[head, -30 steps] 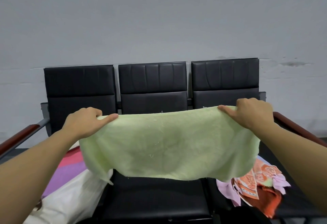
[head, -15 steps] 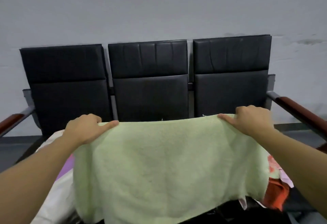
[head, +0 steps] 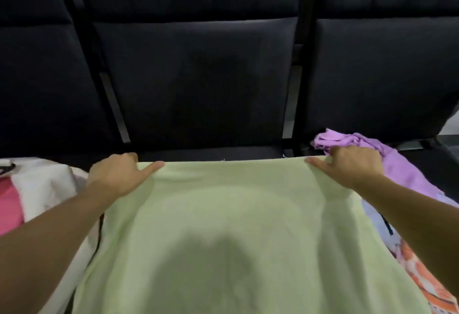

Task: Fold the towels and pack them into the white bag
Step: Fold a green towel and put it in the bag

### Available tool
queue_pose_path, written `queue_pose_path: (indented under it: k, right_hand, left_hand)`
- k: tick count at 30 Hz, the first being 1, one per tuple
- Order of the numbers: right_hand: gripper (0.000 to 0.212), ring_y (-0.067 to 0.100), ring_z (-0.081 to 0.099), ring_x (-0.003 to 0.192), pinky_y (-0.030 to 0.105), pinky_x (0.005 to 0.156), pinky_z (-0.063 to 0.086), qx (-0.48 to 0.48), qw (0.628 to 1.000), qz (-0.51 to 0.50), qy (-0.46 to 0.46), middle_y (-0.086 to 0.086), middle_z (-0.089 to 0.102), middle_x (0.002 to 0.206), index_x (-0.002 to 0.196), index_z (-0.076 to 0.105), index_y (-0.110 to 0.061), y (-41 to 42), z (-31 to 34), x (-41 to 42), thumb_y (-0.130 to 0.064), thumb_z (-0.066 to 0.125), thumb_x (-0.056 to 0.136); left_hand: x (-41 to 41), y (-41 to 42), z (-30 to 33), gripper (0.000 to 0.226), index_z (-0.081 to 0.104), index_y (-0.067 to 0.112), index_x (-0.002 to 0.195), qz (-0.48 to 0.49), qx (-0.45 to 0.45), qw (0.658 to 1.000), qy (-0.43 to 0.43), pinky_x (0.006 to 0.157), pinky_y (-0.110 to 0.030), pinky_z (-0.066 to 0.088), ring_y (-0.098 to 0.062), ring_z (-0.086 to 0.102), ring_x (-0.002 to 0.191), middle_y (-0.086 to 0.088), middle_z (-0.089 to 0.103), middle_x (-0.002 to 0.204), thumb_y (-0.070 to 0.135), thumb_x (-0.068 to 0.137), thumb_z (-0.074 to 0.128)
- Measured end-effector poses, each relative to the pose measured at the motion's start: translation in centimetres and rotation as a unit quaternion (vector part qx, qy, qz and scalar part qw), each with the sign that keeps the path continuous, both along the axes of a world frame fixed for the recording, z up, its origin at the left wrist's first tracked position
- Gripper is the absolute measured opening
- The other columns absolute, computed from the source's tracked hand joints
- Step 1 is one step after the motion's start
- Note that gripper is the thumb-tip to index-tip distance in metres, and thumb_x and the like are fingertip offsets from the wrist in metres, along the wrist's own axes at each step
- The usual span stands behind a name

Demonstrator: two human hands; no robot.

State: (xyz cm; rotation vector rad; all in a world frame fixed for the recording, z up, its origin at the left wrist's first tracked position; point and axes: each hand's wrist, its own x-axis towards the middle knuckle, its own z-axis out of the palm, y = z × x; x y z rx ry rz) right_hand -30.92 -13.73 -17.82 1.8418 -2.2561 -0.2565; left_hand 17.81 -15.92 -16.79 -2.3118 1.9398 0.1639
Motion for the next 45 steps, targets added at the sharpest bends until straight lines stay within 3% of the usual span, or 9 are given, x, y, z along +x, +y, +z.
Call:
queue_pose_path:
  k: [3, 7, 15, 22, 31, 35, 38, 41, 45]
  right_hand:
    - [0.075, 0.032, 0.058, 0.105, 0.043, 0.090, 0.037, -0.027, 0.999, 0.014, -0.013, 0.010, 0.068, 0.107, 0.106, 0.064, -0.017, -1.7, -2.8, -1.1, -0.083, 0.038, 0.083]
    - [0.061, 0.040, 0.057, 0.108, 0.051, 0.093, 0.040, -0.065, 0.995, -0.005, -0.070, 0.021, 0.064, 0.113, 0.111, 0.060, -0.007, -0.4, -3.7, -2.7, -0.063, 0.058, 0.087]
    - [0.039, 0.038, 0.059, 0.107, 0.044, 0.085, 0.046, -0.036, 0.965, -0.102, -0.238, 0.017, 0.060, 0.122, 0.127, 0.059, -0.015, 6.3, -2.1, -6.7, -0.037, 0.063, 0.095]
    - [0.018, 0.025, 0.066, 0.097, 0.026, 0.083, 0.041, -0.080, 0.832, -0.154, -0.527, 0.005, 0.069, 0.107, 0.112, 0.068, -0.010, 10.0, -3.7, -7.0, -0.011, 0.068, 0.093]
    - [0.032, 0.023, 0.062, 0.114, 0.024, 0.089, 0.048, 0.048, 0.829, -0.092, -0.549, 0.002, 0.063, 0.128, 0.127, 0.065, -0.019, 9.1, -4.4, -8.8, -0.009, 0.048, 0.102]
    - [0.043, 0.011, 0.061, 0.087, 0.005, 0.063, 0.047, 0.064, 0.787, -0.112, -0.603, 0.005, 0.063, 0.122, 0.131, 0.065, -0.014, 7.9, -4.5, -9.1, 0.004, 0.042, 0.099]
    - [0.044, 0.013, 0.057, 0.109, 0.012, 0.085, 0.048, 0.072, 0.751, -0.131, -0.643, 0.002, 0.056, 0.133, 0.130, 0.066, -0.019, 6.9, -4.8, -9.0, 0.002, 0.043, 0.098]
    - [0.038, 0.015, 0.056, 0.120, 0.028, 0.104, 0.047, 0.101, 0.721, -0.145, -0.671, -0.003, 0.057, 0.139, 0.126, 0.069, -0.022, 6.1, -5.4, -8.7, -0.005, 0.048, 0.099]
    - [0.027, 0.009, 0.056, 0.111, 0.019, 0.095, 0.046, 0.090, 0.728, -0.136, -0.666, -0.010, 0.062, 0.126, 0.122, 0.072, -0.015, 6.0, -5.2, -8.0, -0.018, 0.055, 0.101]
  left_hand:
    - [-0.5, -1.4, -3.2, 0.085, 0.053, 0.019, 0.124, 0.013, -0.030, 0.999, 0.032, 0.098, -0.046, 0.041, -0.030, 0.052, 0.114, -0.008, 0.056, 0.123, 0.089, 0.077, 0.041]
    - [-2.4, -0.2, -5.0, 0.084, 0.039, 0.022, 0.150, -0.018, -0.079, 0.993, 0.080, 0.112, -0.049, 0.028, -0.032, 0.033, 0.136, -0.008, 0.036, 0.147, 0.076, 0.086, 0.050]
    - [-15.7, 6.8, -5.5, 0.051, 0.053, 0.033, 0.131, -0.096, 0.016, 0.964, 0.248, 0.105, -0.035, 0.041, -0.014, 0.047, 0.126, 0.012, 0.050, 0.134, 0.066, 0.093, 0.054]
    - [-28.3, 13.8, -5.6, 0.026, 0.058, 0.035, 0.108, -0.133, 0.095, 0.913, 0.375, 0.087, -0.029, 0.050, -0.005, 0.057, 0.094, 0.013, 0.056, 0.100, 0.056, 0.092, 0.061]
    - [-41.3, 17.5, -7.5, 0.017, 0.068, 0.023, 0.082, -0.110, 0.193, 0.842, 0.491, 0.073, -0.036, 0.060, -0.014, 0.068, 0.058, 0.008, 0.068, 0.067, 0.038, 0.089, 0.074]
    - [-45.3, 17.9, -8.8, 0.054, 0.063, 0.013, 0.066, -0.062, 0.215, 0.853, 0.471, 0.076, -0.042, 0.061, -0.024, 0.073, 0.064, -0.002, 0.071, 0.065, 0.065, 0.082, 0.067]
    - [-47.0, 18.3, -9.3, 0.088, 0.070, 0.013, 0.082, -0.051, 0.178, 0.916, 0.357, 0.087, -0.036, 0.056, -0.022, 0.073, 0.087, -0.006, 0.075, 0.083, 0.097, 0.069, 0.046]
    - [-47.7, 18.8, -8.9, 0.105, 0.065, 0.012, 0.112, -0.062, 0.183, 0.924, 0.329, 0.094, -0.033, 0.049, -0.026, 0.065, 0.112, -0.006, 0.070, 0.114, 0.098, 0.060, 0.035]
    - [-47.3, 18.7, -9.9, 0.114, 0.068, 0.015, 0.083, -0.093, 0.183, 0.910, 0.360, 0.076, -0.033, 0.051, -0.025, 0.069, 0.091, -0.003, 0.070, 0.084, 0.108, 0.046, 0.014]
